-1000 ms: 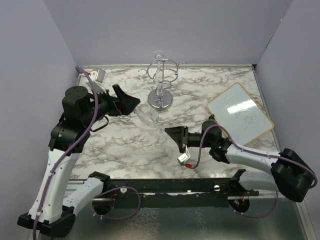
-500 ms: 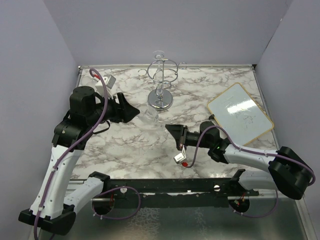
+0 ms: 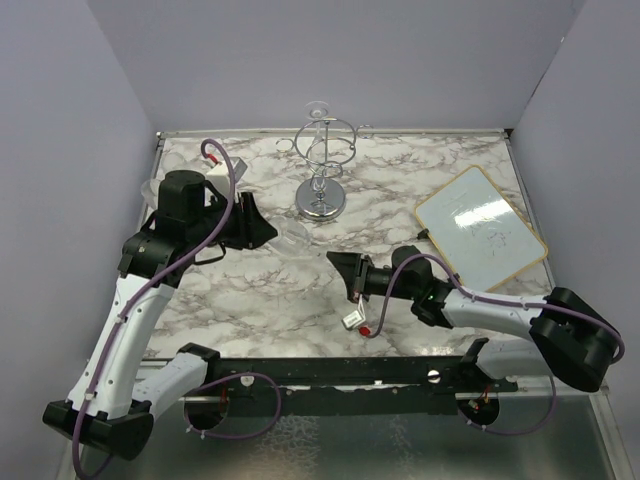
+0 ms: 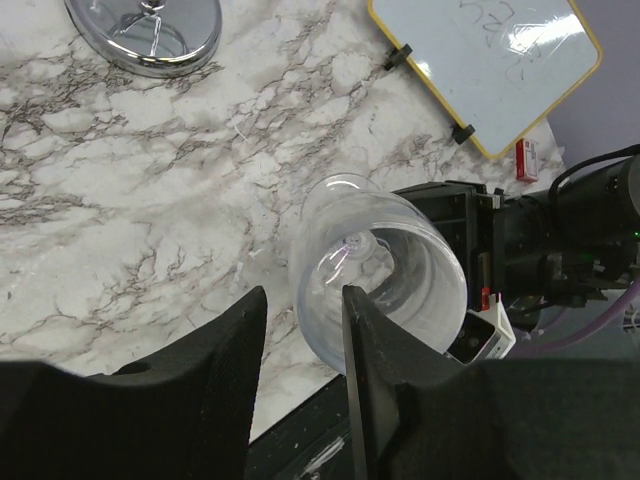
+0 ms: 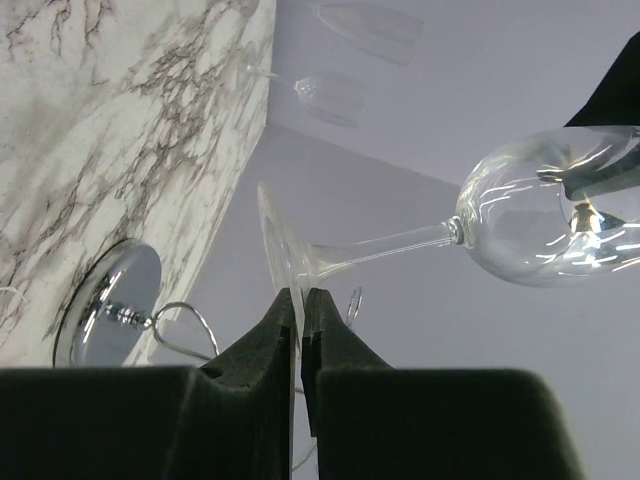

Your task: Take the wine glass off the wine glass rack

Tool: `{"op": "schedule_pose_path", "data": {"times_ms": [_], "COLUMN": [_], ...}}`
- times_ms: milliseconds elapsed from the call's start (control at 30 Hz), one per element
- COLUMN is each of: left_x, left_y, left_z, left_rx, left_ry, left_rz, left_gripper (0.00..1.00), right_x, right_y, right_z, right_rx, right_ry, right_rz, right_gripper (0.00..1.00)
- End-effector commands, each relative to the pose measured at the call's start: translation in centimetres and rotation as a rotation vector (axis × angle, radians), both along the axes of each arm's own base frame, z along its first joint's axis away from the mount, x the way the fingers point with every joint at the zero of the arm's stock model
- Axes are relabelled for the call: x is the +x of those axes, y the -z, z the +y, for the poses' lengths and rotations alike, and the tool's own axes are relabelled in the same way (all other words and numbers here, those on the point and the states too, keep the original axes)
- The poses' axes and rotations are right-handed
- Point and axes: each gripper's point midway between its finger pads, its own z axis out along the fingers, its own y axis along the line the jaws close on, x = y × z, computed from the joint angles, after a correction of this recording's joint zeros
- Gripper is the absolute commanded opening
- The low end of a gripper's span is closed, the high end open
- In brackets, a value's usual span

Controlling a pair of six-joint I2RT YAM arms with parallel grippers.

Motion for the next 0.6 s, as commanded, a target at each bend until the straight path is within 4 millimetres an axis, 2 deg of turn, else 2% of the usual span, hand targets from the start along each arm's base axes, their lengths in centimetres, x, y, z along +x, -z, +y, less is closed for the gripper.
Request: {"op": "schedule_pose_path", "data": {"times_ms": [0, 167, 400, 500, 567], "left_x": [-0.3, -0.3, -0.1, 0.3, 0.7], "left_y": [1.1, 1.8, 1.7, 1.6, 1.4], "left_z": [0.5, 0.3, 0.0, 0.1, 0.5], "left_rx": [0.062, 0.062, 0.049, 0.05, 0.062], "left_ry": [0.023, 0.043, 0.048, 0.03, -0.001], "left_rz": [-0.01, 0.017, 0.014, 0.011, 0.001], "left_gripper": [0.37, 0.35, 0.13, 0.0, 0.0], "right_x": [1.2, 1.3, 1.2, 1.3, 1.4], "right_y": [-2.9, -3.0, -3.0, -2.9, -2.8], "right_z": [0.7, 1.0, 1.1, 1.0, 1.0], "right_rx": [0.044, 0.05, 0.069, 0.079, 0.091], "right_ry": [0.036, 0.034, 0.026, 0.035, 0.047], "right_rz": [-0.13, -0.13, -0.112, -0.091, -0.051], "right_gripper": [0.01, 0.01, 0.02, 0.12, 0.23]}}
